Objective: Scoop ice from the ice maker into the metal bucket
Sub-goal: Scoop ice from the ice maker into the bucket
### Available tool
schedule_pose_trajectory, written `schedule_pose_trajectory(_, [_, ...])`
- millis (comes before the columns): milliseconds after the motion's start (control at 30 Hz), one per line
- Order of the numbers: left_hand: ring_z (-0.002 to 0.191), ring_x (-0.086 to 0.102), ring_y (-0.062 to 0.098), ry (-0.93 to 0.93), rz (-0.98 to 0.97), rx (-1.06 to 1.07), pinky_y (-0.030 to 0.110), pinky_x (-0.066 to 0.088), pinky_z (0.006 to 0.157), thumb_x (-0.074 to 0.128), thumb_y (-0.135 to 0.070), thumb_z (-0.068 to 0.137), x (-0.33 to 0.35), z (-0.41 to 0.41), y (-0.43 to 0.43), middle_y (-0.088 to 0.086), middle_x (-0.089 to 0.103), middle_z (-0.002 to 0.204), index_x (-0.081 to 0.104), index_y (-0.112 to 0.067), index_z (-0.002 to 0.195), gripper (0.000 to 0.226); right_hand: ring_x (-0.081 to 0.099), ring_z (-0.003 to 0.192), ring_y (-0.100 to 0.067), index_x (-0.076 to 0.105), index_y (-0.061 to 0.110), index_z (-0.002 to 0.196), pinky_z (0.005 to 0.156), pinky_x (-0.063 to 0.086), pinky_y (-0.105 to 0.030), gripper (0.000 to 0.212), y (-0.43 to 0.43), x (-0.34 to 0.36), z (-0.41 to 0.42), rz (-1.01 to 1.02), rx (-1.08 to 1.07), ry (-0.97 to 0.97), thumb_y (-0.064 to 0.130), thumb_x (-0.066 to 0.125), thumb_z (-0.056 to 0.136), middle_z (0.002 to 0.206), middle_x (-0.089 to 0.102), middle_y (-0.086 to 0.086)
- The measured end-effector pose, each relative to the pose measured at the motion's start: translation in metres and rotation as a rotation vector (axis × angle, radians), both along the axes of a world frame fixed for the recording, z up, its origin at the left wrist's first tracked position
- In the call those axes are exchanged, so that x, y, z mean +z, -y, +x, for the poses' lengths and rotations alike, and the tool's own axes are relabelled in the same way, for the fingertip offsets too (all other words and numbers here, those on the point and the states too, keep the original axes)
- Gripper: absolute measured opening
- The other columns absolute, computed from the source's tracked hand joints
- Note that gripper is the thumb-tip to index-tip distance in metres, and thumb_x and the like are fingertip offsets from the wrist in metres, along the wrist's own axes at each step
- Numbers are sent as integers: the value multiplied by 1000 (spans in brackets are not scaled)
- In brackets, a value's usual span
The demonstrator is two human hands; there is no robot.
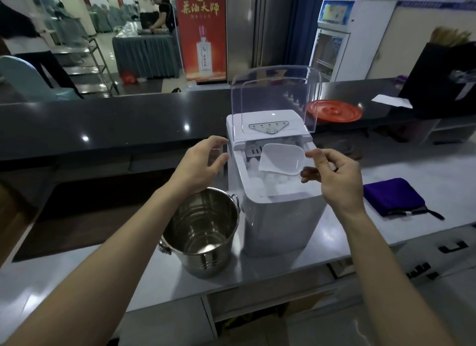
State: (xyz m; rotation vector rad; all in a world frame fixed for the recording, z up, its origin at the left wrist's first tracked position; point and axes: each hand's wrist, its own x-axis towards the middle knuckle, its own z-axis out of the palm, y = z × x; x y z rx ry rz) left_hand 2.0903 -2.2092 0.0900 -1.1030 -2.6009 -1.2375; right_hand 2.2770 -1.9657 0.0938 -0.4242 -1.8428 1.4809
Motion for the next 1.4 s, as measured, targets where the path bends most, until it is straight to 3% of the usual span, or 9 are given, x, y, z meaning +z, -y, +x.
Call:
schedule_pose_trajectory(133, [132,59,9,-53,70,50,32,56,106,66,-28,107,4,-6,-25,-6,60,141,63,-27,140,33,76,67,-23,78,9,106,74,65,-46,28,-38,-2,-1,111,71,68,32,60,107,91,80,1])
schedule_pose_trajectory(333, [131,56,6,-104,102,133,4,46,90,63,-25,109,15,-17,-46,-10,51,151,67,-33,132,26,72,60,-24,72,-2,103,61,62,-36,27,-62,-8,-11,153,291,77,19,56,109,79,73,9])
schedule_pose_trajectory(467, [124,59,0,-114,113,135,10,48,93,58,-24,111,17,-21,-51,-10,53,155,67,-33,134,27,69,54,-27,70,1,97,53,60,-40,27,-55,-13,-19,115,446,78,23,57,106,71,69,1])
schedule_pose_trajectory(567, [116,63,-7,-111,123,129,13,51,93,57,-24,112,22,-26,-52,-14,57,150,66,-32,136,27,69,56,-29,71,6,95,52,59,-43,27,-49,-19,-31,140,479,81,29,60,103,80,67,0])
schedule_pose_trajectory(700, [115,66,-3,-91,124,127,15,54,92,59,-24,111,23,-35,-55,-11,67,137,65,-29,139,29,71,58,-25,73,2,95,54,60,-36,26,-47,-24,-44,254,395,75,23,62,106,94,62,-8])
schedule_pose_trajectory(867, [111,67,-3,-91,120,100,11,53,87,59,-22,111,23,-45,-61,-10,68,134,65,-30,138,29,73,60,-23,74,11,93,57,61,-37,23,-54,-27,-55,340,271,119,23,62,108,96,64,-2])
schedule_pose_trajectory(1100, [104,75,4,-69,154,55,29,63,92,56,-12,112,19,-55,-68,-7,72,128,62,-26,135,28,71,56,-12,71,16,92,55,55,-20,23,-69,-24,-57,473,130,183,24,60,110,94,60,-5])
schedule_pose_trajectory(1267, [97,77,2,-56,211,48,31,64,92,59,-15,111,10,-57,-70,-7,75,122,61,-25,135,26,70,60,-14,76,11,98,58,61,-34,27,-79,-18,-59,599,47,208,27,58,111,97,58,-3])
schedule_pose_trajectory(1400, [100,76,1,-58,211,54,31,62,94,60,-16,110,5,-58,-69,-8,76,120,60,-28,136,28,68,75,-25,77,5,109,70,61,-49,31,-79,-17,-63,717,65,243,24,53,112,96,54,0])
